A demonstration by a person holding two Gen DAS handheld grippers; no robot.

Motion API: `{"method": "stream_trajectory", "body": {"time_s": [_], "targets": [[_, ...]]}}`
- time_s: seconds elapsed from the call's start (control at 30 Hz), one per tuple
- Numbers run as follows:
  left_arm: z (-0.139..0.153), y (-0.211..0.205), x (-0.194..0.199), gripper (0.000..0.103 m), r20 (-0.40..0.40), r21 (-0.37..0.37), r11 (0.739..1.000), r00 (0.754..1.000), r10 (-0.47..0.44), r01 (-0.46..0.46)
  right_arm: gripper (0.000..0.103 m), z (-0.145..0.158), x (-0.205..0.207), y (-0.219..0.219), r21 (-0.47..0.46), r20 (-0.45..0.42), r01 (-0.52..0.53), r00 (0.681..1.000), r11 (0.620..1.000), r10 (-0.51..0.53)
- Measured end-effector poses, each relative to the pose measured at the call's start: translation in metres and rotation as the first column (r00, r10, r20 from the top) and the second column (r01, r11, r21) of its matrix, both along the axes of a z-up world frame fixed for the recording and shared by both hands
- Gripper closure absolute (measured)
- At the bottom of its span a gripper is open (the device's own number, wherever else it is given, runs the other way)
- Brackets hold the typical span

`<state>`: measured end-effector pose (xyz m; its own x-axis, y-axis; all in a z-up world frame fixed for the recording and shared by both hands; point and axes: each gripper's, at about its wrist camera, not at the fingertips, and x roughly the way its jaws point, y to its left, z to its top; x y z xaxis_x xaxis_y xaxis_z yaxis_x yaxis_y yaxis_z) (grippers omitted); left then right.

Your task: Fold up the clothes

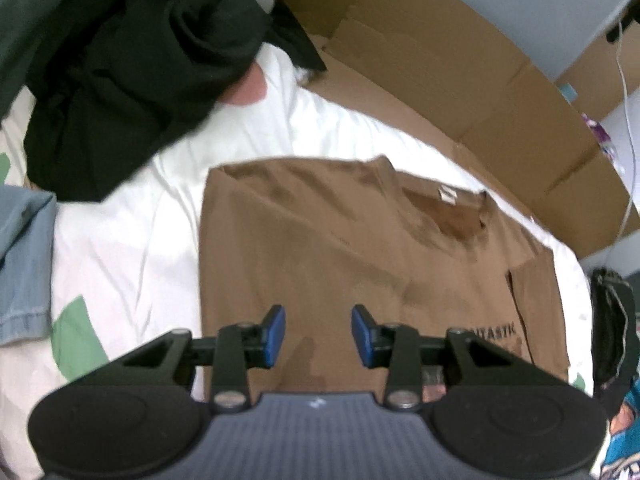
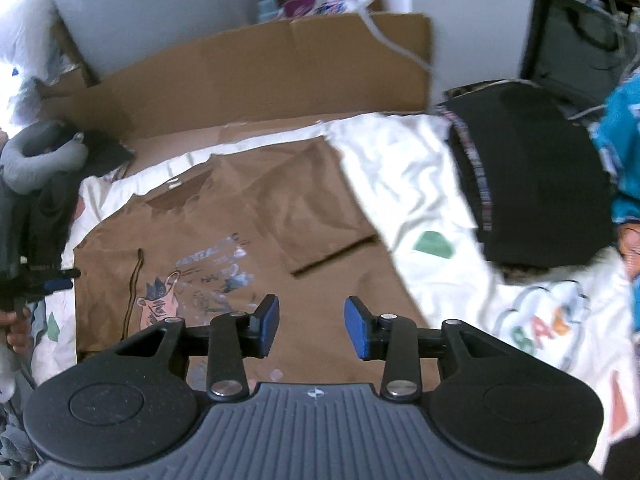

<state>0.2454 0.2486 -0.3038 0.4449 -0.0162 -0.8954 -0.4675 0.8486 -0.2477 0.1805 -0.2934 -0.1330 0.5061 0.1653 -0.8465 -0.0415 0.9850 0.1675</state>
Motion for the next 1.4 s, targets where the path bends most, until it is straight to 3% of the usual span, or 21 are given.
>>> {"method": "stream_trajectory", "body": {"time_s": [0.13, 0.23, 0.37, 0.47, 0.77, 0.93, 1.03, 1.23, 1.4], "targets": [[0.003, -0.007, -0.009, 0.061, -0.015, -0.036, 0.999, 1.0, -0.022, 0.021, 0.051, 0.025, -0.018, -0.018, -0.025, -0.002, 0.025, 1.0, 0.999, -0.025], [0.004, -0.009, -0.018, 0.036, -0.01, -0.059, 0.998, 1.0, -0.015, 0.014, 0.05, 0.044, -0.032, -0.031, -0.044, -0.002, 0.044, 0.999, 0.998, -0.045], [0.008, -0.011, -0.033, 0.034, 0.004, -0.076, 0.997, 1.0, -0.016, 0.017, 0.048, 0.058, -0.047, -0.044, -0.034, 0.02, 0.101, 0.995, 0.994, -0.1], [0.008, -0.011, -0.042, 0.033, -0.007, -0.048, 0.999, 1.0, -0.013, 0.013, 0.048, 0.059, -0.052, -0.048, 0.01, 0.044, 0.106, 0.993, 0.994, -0.107], [-0.003, -0.012, -0.059, 0.033, -0.066, -0.004, 1.0, 0.998, -0.013, 0.013, 0.047, 0.004, -0.045, -0.062, 0.042, -0.015, 0.105, 0.994, 0.994, -0.104], [-0.018, -0.012, -0.064, 0.033, -0.106, 0.018, 0.997, 0.991, 0.081, -0.079, 0.047, -0.035, -0.034, -0.073, 0.047, -0.047, 0.11, 0.993, 0.993, -0.108], [-0.027, -0.017, -0.062, 0.033, -0.126, 0.039, 0.995, 0.988, 0.093, -0.088, 0.047, -0.06, -0.025, -0.08, 0.065, -0.074, 0.11, 0.992, 0.992, -0.105], [-0.042, -0.028, -0.055, 0.033, -0.19, 0.103, 0.992, 0.977, 0.097, -0.078, 0.047, -0.095, -0.004, -0.089, 0.028, -0.082, 0.019, 0.996, 0.999, -0.017], [-0.047, -0.033, -0.056, 0.033, -0.235, 0.135, 0.989, 0.967, 0.099, -0.068, 0.047, -0.137, 0.018, -0.093, 0.065, -0.155, -0.022, 0.987, 0.998, 0.032]]}}
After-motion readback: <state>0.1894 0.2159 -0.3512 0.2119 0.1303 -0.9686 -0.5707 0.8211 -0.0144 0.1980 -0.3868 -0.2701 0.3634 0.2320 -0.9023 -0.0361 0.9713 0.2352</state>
